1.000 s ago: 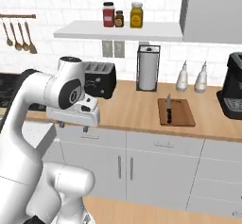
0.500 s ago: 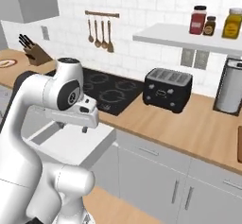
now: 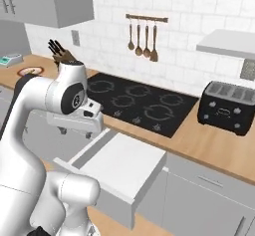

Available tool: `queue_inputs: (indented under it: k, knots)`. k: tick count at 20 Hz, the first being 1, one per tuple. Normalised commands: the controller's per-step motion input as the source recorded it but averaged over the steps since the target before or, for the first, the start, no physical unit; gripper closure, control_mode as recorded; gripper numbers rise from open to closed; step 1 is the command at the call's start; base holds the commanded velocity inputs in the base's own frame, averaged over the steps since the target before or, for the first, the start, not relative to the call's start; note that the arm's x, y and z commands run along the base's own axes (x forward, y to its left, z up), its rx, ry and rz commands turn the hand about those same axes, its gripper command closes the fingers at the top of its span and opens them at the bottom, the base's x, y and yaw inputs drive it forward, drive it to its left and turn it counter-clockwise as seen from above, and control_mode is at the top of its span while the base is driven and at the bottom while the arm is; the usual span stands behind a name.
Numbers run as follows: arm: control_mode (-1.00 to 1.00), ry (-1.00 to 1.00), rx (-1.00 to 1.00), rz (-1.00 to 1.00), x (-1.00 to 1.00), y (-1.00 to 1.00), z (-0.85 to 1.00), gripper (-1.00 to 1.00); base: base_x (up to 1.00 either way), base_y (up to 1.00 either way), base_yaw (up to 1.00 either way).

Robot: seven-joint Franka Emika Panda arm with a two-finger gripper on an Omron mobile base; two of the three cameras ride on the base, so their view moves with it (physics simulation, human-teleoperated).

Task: Pick up the knife from the drawer and place it on the cutting board. Then place the meat from the plate to the cutting board.

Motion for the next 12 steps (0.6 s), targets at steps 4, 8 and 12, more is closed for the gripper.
queue_inputs:
  k: [4, 8, 12]
  knots:
    - [1.0, 0.0, 0.0, 0.0, 0.0, 0.0, 0.0, -1.0, 0.06, 1.0, 0.0]
    - [1.0, 0.0, 0.0, 0.0, 0.0, 0.0, 0.0, -1.0, 0.18, 1.0, 0.0]
    - [1.0, 0.0, 0.0, 0.0, 0.0, 0.0, 0.0, -1.0, 0.55, 1.0, -0.14]
